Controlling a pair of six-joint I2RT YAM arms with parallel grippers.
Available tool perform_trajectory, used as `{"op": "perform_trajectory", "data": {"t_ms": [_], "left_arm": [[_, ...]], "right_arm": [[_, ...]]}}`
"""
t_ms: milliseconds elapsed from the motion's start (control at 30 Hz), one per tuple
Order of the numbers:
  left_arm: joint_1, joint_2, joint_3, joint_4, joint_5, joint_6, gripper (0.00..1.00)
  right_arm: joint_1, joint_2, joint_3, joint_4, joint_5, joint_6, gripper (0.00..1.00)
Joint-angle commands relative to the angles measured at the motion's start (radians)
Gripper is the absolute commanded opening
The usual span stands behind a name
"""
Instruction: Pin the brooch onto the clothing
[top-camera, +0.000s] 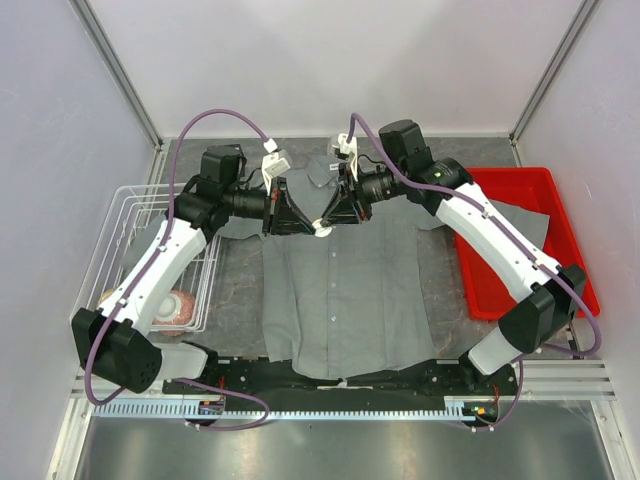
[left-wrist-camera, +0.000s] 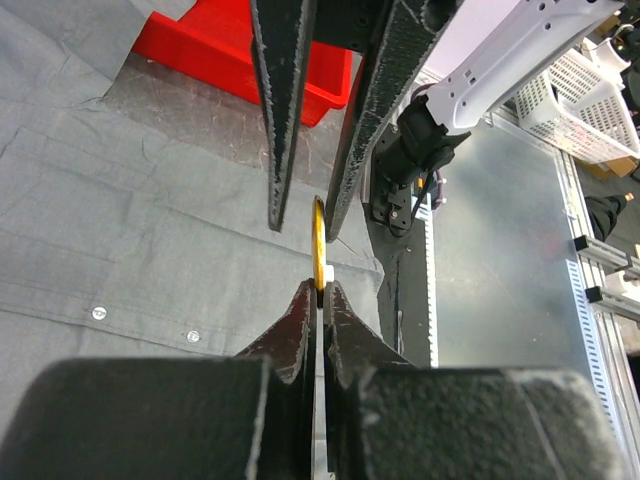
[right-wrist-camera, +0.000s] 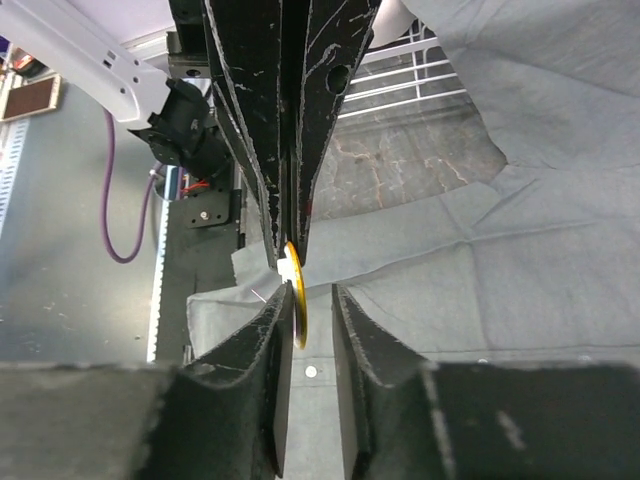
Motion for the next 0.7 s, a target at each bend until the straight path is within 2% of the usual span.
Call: {"op": "perform_trajectory", "data": {"t_ms": [0,100,200,233,267,367,533,667], "left_arm": [[-0.007,0.003,0.052,-0.019,0.024,0.072,0.02],[-0.007,0.005,0.062,-0.02,0.022,0.068,0.02],[-0.007,0.002,0.061,0.003,0.008,0.034,0.04],[-0.008,-0.004,0.055,0.028,-0.013,0.019,0.09],[-0.007,-0.009,0.047,0.044,-0.025,-0.015,0.23],[-0.001,-0.043,-0.005,0.113,-0.042,-0.062,0.36],[0.001,-0.069,-0.066,0.177,-0.042,-0.127,0.38],[0.001,-0.072,-0.08,0.207,-0.045,-0.147,0.31]], "right_arm": [[0.0,0.007,0.042,0.018,-0.067,0.02,0.18],[-0.001,0.011,0.027,0.018,-0.073,0.012,0.0],[-0.001,0.016,0.023,0.018,-0.074,0.009,0.0],[-0.003,0.016,0.025,0.026,-0.072,0.01,0.0],[-0.004,0.019,0.025,0.031,-0.077,0.023,0.0],[-0.011,0.02,0.023,0.057,-0.095,0.037,0.0],[-0.011,0.017,0.013,0.061,-0.119,0.043,0.0],[-0.011,0.01,0.0,0.077,-0.133,0.05,0.0]]}}
